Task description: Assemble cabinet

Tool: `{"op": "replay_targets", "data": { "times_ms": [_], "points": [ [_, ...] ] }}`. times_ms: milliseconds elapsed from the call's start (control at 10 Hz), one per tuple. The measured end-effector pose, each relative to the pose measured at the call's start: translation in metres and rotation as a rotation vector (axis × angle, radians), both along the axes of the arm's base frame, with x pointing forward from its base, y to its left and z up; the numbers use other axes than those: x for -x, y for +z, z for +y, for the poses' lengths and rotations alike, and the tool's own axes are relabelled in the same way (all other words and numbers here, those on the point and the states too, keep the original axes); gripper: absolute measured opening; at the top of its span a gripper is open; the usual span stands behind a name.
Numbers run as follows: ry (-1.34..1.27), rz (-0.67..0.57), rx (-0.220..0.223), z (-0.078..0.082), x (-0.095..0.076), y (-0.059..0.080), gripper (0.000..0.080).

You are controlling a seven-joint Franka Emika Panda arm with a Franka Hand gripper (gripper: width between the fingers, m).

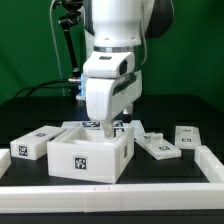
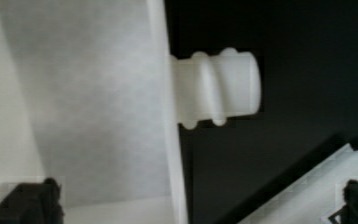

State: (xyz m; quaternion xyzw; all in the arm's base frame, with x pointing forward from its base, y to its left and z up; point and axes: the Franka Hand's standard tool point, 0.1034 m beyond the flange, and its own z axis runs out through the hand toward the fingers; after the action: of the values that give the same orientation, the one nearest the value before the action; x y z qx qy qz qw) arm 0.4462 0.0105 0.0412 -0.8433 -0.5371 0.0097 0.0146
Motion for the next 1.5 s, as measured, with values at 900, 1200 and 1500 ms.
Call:
{"op": "replay_targets", "data": {
  "times_ms": [900, 1200, 1500],
  "points": [
    [-0.012, 0.018, -0.004, -0.009, -0.001, -0.016, 0.0247],
    [-0.012, 0.014, -0.004, -0.009, -0.002, -0.015, 0.0035],
    [-0.012, 0.012, -0.004, -0.009, -0.002, -0.015, 0.0035]
  ]
}}
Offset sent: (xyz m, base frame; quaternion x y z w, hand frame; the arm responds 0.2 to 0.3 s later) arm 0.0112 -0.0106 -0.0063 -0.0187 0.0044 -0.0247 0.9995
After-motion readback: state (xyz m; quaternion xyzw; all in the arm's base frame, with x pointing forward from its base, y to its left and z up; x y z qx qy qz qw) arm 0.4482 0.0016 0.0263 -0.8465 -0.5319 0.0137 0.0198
